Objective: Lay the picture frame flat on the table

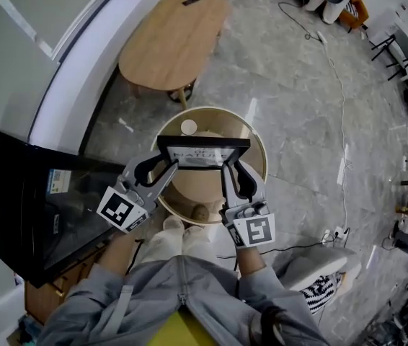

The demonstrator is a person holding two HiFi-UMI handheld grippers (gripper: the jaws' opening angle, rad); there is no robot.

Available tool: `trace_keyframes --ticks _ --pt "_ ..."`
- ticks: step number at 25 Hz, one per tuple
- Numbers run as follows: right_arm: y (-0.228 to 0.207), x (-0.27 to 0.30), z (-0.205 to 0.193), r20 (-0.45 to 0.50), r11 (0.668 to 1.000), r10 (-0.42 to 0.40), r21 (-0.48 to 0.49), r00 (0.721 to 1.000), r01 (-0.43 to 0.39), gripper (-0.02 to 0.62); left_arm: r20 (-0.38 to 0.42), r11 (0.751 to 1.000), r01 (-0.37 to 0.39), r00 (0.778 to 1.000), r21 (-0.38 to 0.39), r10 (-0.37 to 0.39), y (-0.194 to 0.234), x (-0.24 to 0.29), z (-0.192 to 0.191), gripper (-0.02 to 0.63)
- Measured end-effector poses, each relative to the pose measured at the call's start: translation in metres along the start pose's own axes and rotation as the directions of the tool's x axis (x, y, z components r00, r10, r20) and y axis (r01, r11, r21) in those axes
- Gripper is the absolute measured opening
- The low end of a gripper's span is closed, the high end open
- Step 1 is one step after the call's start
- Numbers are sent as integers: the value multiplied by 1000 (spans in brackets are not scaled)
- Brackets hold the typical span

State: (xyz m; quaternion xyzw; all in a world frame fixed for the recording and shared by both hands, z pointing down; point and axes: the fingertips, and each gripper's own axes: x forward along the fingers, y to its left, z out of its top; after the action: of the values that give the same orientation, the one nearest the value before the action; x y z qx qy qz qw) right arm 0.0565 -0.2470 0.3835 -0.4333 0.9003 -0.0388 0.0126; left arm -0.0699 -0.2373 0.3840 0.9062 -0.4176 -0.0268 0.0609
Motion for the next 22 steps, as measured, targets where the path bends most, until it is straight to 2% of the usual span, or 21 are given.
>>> trace_keyframes --ticks 9,22 --pt "-24 12 -89 -78 999 -6 37 997 8 78 -48 998 -11 999 -57 9 17 17 -89 94" --pt "-28 11 -205 -224 993 -6 114 975 32 78 -155 983 -41 988 -181 13 30 9 -204 91"
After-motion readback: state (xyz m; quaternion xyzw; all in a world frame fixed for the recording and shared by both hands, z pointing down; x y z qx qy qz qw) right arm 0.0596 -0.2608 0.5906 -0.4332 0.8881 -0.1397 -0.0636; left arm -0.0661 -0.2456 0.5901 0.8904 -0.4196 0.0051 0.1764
